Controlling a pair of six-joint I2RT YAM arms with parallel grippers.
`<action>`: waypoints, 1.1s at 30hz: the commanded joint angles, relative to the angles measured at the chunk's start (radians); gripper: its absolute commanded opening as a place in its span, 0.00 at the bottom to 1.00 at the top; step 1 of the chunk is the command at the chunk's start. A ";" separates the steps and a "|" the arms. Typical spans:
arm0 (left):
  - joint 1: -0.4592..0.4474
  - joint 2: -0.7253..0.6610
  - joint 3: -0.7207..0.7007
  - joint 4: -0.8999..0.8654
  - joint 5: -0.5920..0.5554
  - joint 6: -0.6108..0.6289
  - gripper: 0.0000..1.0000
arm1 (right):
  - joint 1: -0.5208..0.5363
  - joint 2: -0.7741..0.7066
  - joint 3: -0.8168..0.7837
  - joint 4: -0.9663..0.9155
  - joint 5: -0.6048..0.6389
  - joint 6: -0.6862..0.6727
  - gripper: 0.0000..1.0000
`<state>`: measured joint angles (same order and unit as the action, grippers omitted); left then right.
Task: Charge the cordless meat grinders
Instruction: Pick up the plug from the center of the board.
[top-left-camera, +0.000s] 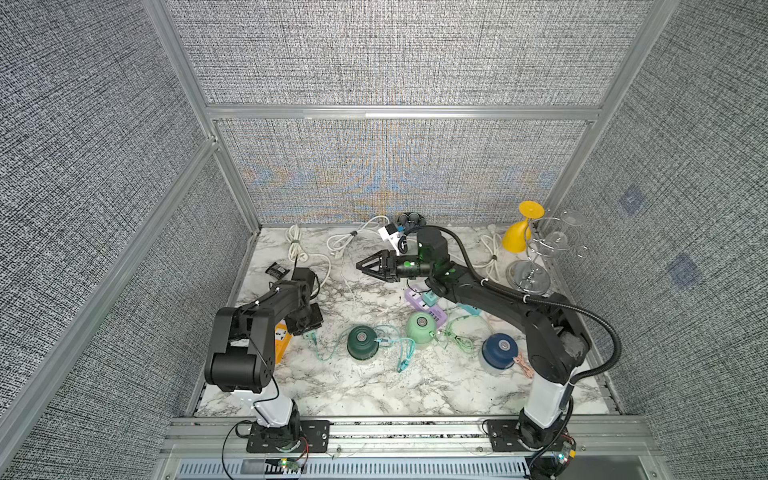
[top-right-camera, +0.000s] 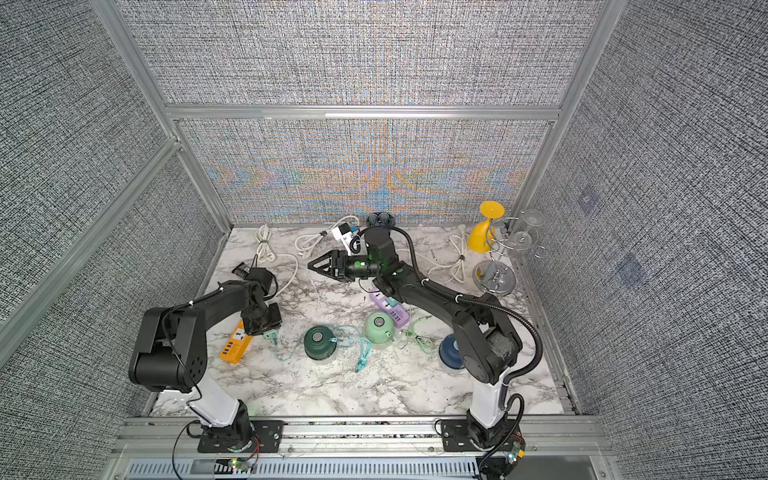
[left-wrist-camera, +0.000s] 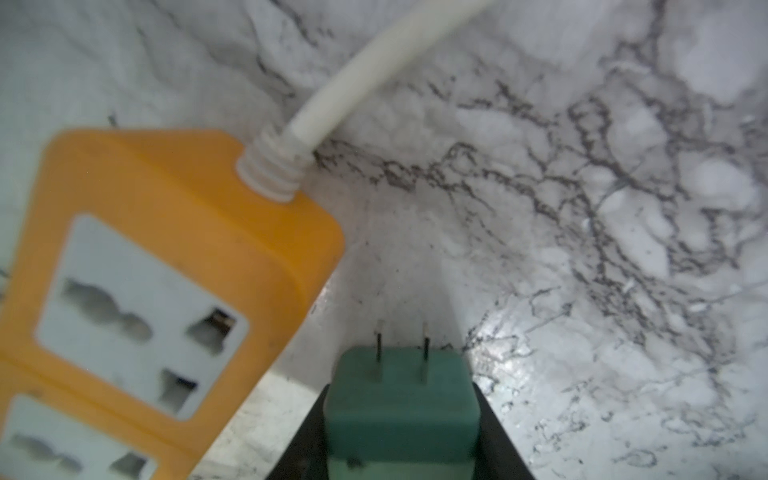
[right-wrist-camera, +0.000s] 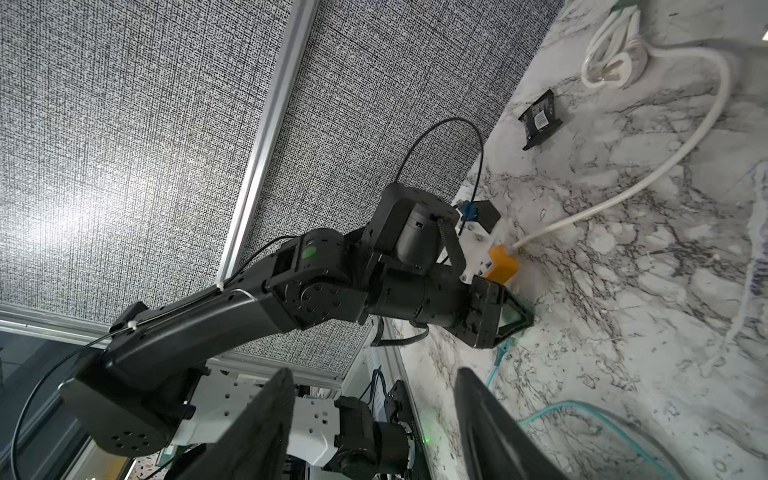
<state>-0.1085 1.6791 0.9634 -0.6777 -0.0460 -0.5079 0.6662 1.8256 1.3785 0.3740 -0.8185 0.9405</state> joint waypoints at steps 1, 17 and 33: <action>-0.002 -0.029 0.032 -0.040 0.043 0.009 0.22 | 0.000 -0.031 0.004 -0.089 0.014 -0.108 0.64; 0.024 -0.567 0.077 -0.008 0.388 -0.412 0.06 | 0.179 -0.118 0.048 -0.287 0.245 -0.545 0.71; 0.073 -0.756 -0.062 0.172 0.472 -0.739 0.00 | 0.257 -0.011 0.045 -0.064 0.318 -0.508 0.72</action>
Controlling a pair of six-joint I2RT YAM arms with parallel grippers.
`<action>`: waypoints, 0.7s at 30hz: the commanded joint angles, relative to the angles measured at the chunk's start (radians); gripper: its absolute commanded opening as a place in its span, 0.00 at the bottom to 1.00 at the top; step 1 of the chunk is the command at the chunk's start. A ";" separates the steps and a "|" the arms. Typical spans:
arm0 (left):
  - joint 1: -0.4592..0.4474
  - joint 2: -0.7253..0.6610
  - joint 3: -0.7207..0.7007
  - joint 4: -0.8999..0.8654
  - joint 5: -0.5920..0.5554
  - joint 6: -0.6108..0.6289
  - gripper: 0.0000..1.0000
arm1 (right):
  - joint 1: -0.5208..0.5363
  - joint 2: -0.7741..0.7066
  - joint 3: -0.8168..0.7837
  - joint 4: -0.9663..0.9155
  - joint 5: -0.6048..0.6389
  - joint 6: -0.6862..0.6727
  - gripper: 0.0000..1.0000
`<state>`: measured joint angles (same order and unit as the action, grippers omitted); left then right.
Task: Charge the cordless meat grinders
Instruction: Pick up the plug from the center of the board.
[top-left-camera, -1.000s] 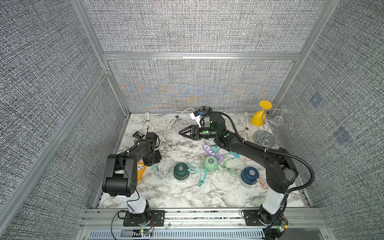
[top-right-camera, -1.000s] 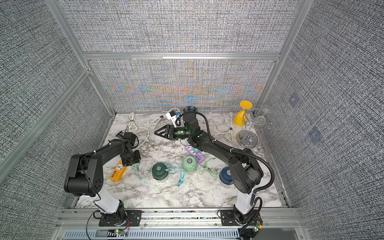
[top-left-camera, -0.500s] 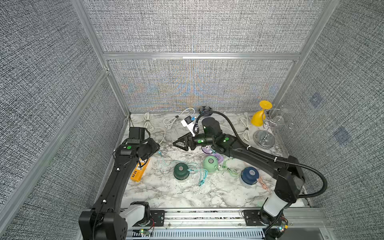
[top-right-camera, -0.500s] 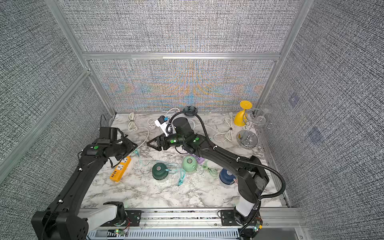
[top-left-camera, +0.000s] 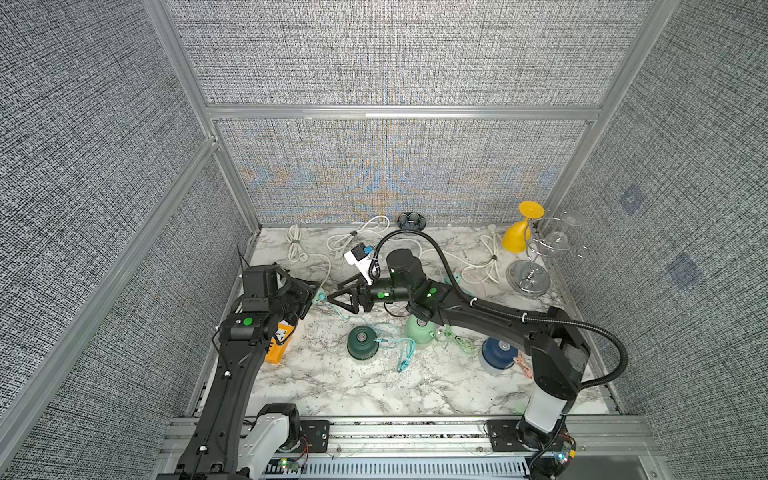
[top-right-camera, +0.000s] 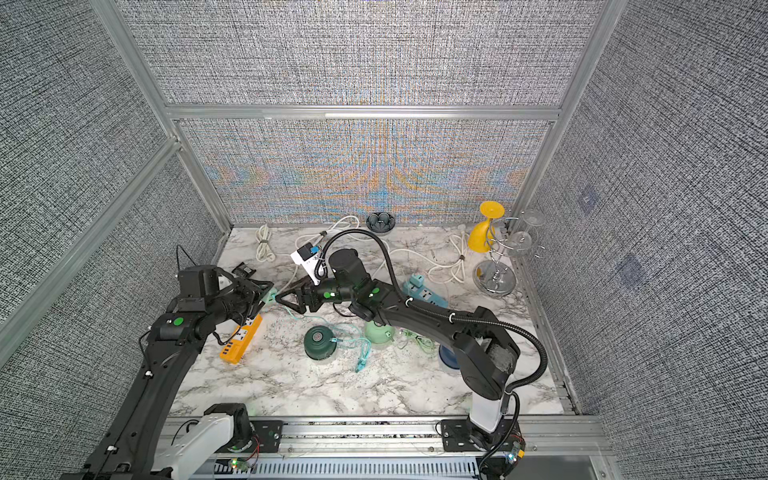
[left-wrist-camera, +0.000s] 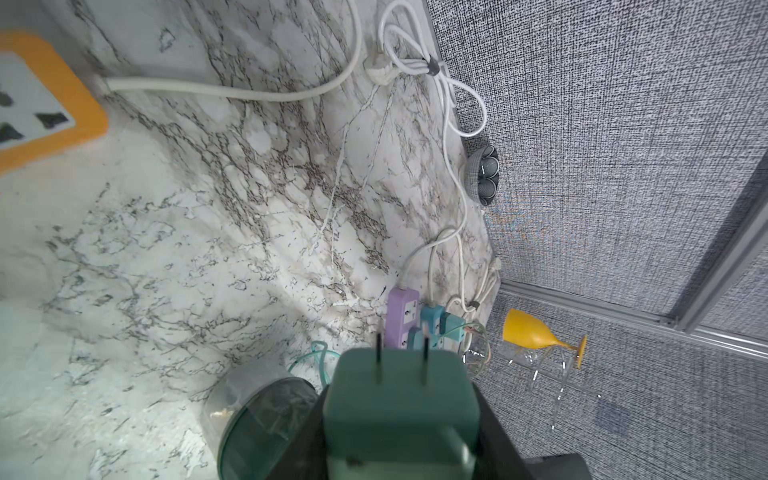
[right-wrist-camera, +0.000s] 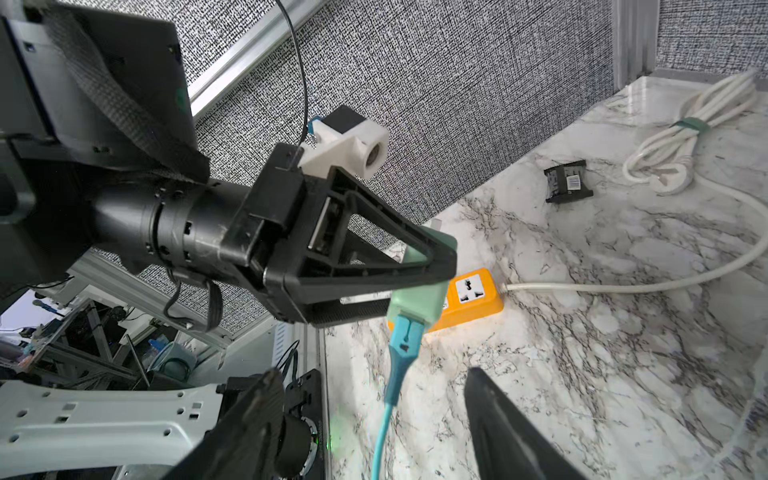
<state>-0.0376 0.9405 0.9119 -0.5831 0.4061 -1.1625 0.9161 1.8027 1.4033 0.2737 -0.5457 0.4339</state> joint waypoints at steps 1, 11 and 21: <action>0.003 -0.024 -0.016 0.090 0.022 -0.101 0.00 | 0.011 0.021 0.029 0.030 0.057 -0.002 0.72; 0.008 -0.045 -0.040 0.153 0.037 -0.184 0.00 | 0.037 0.081 0.089 0.026 0.108 0.014 0.74; 0.007 -0.077 -0.056 0.167 0.036 -0.222 0.00 | 0.060 0.146 0.147 0.043 0.135 0.043 0.63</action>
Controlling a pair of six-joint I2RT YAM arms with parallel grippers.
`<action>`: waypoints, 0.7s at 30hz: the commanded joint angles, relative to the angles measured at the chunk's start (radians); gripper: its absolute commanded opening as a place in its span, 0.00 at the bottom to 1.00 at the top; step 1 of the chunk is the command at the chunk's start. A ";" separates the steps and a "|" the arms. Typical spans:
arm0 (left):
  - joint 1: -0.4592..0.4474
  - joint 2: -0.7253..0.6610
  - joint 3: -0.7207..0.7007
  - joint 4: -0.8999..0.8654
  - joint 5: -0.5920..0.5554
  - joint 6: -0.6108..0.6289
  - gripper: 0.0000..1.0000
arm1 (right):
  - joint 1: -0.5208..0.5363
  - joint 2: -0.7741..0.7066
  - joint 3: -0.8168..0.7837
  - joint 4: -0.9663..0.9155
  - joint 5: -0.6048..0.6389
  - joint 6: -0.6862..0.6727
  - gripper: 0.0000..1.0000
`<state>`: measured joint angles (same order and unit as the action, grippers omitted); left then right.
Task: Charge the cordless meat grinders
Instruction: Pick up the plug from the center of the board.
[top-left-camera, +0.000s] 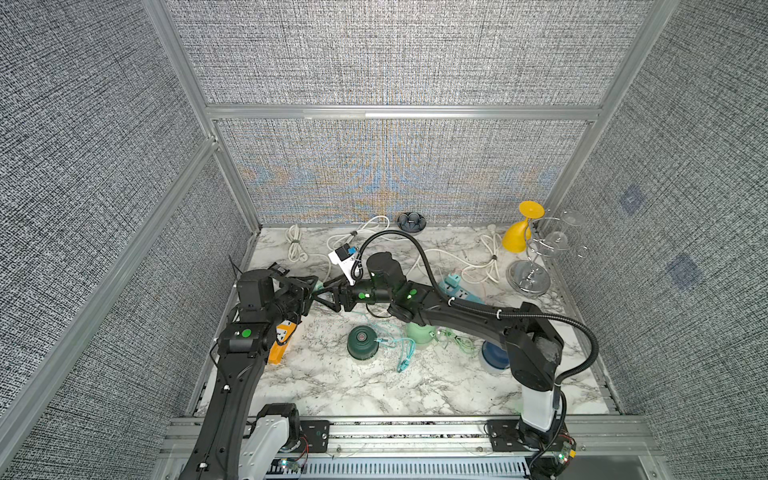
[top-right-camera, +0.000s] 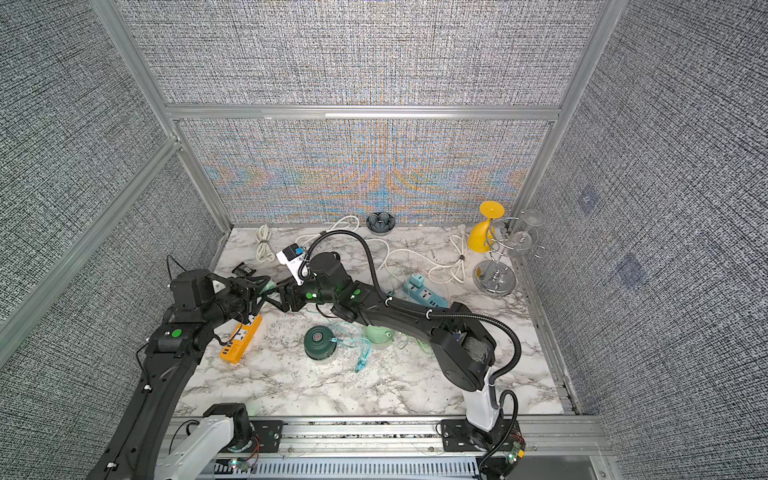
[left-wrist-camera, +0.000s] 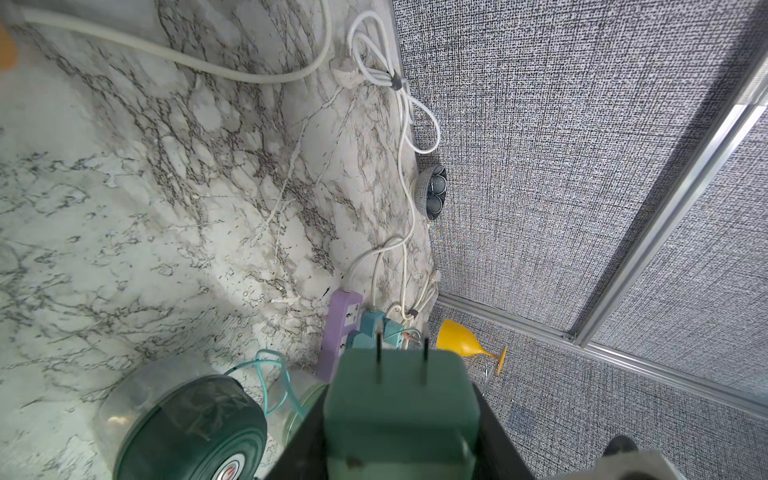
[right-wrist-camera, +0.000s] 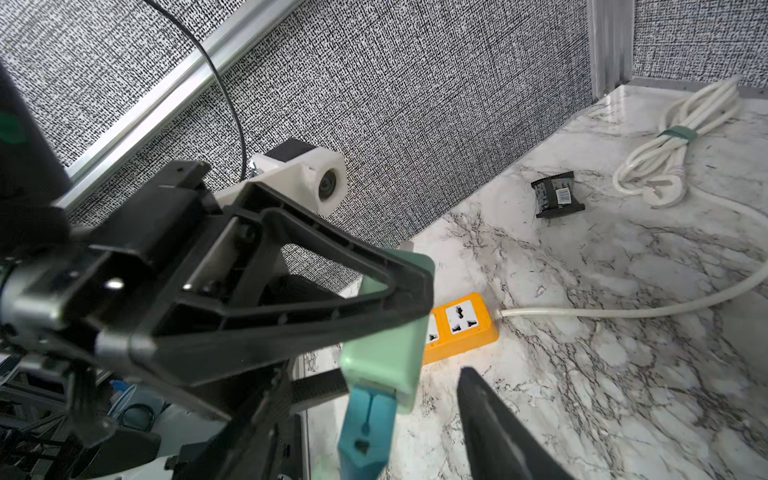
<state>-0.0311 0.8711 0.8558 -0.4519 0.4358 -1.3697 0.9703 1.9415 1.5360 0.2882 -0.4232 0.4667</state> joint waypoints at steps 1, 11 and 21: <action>0.002 -0.010 -0.001 0.037 0.007 -0.018 0.00 | 0.006 0.011 0.016 0.033 0.012 0.014 0.62; 0.001 -0.033 -0.028 0.052 0.012 -0.043 0.01 | 0.008 0.028 0.031 0.069 0.001 0.045 0.47; 0.001 -0.047 -0.031 0.053 0.012 -0.052 0.03 | 0.008 0.046 0.054 0.069 -0.032 0.065 0.36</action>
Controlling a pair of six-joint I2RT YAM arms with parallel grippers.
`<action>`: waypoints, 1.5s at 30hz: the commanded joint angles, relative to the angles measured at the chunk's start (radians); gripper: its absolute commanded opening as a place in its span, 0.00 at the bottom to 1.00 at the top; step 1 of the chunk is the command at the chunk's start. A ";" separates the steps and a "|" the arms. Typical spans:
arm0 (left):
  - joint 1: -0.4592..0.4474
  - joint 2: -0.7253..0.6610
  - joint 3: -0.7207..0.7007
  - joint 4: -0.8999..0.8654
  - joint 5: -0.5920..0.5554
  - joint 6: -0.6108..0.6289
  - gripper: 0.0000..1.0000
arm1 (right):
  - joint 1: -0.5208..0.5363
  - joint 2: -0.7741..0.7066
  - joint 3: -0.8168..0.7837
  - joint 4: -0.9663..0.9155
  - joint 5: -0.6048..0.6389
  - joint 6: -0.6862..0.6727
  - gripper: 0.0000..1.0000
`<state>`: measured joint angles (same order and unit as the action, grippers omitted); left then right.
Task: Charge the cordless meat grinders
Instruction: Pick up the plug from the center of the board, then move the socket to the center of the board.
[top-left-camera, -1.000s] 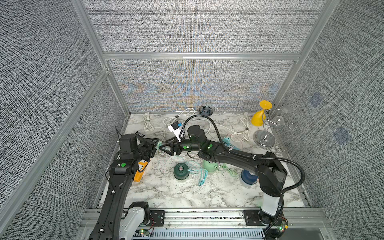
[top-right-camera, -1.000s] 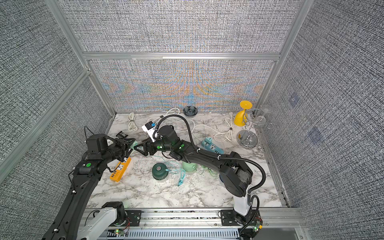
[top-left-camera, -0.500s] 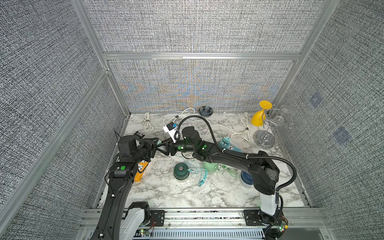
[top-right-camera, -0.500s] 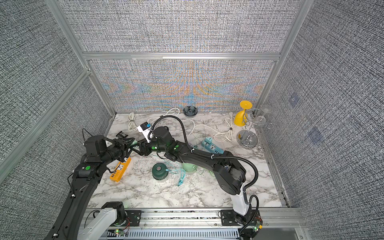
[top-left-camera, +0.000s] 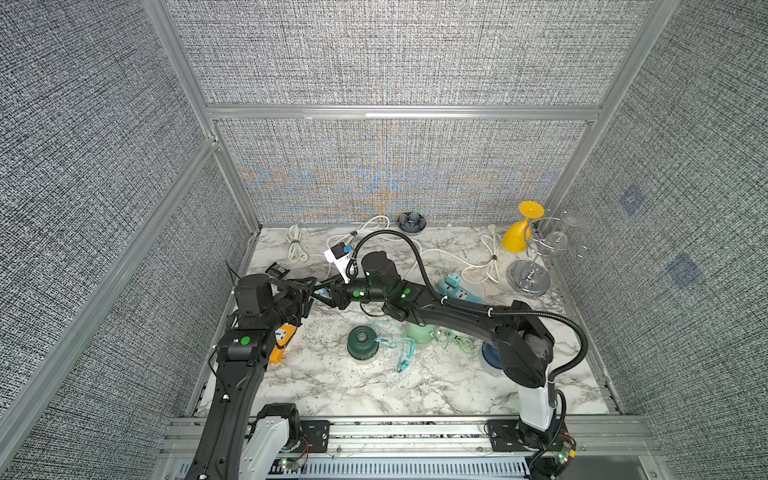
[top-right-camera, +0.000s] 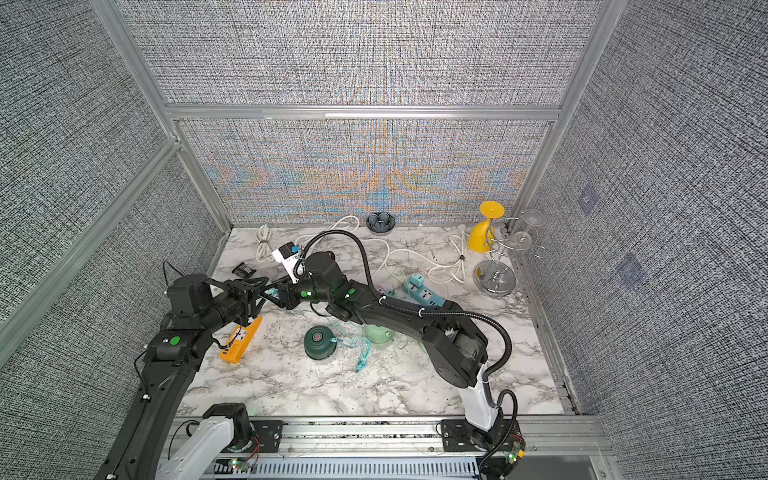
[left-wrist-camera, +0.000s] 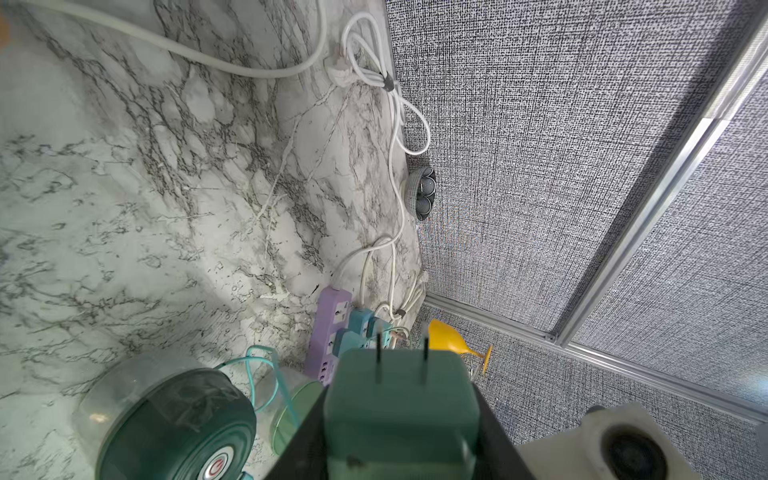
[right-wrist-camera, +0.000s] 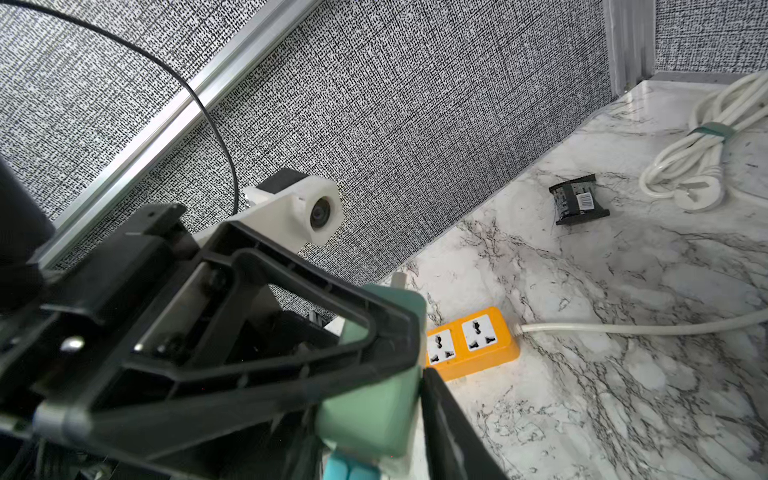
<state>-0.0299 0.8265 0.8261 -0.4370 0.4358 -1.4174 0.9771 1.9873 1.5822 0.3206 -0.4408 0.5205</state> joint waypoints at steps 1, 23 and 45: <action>0.000 -0.003 -0.001 0.038 0.012 -0.004 0.04 | 0.001 0.000 0.009 0.035 -0.020 0.013 0.31; 0.105 0.119 -0.151 -0.272 -0.668 0.363 0.99 | -0.127 -0.158 -0.200 -0.041 -0.031 -0.010 0.00; 0.351 0.659 -0.073 -0.152 -0.323 0.700 0.69 | -0.154 -0.249 -0.246 -0.092 -0.051 -0.052 0.00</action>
<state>0.3233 1.5043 0.7994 -0.5735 0.0471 -0.7391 0.8280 1.7477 1.3273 0.2165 -0.4870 0.4736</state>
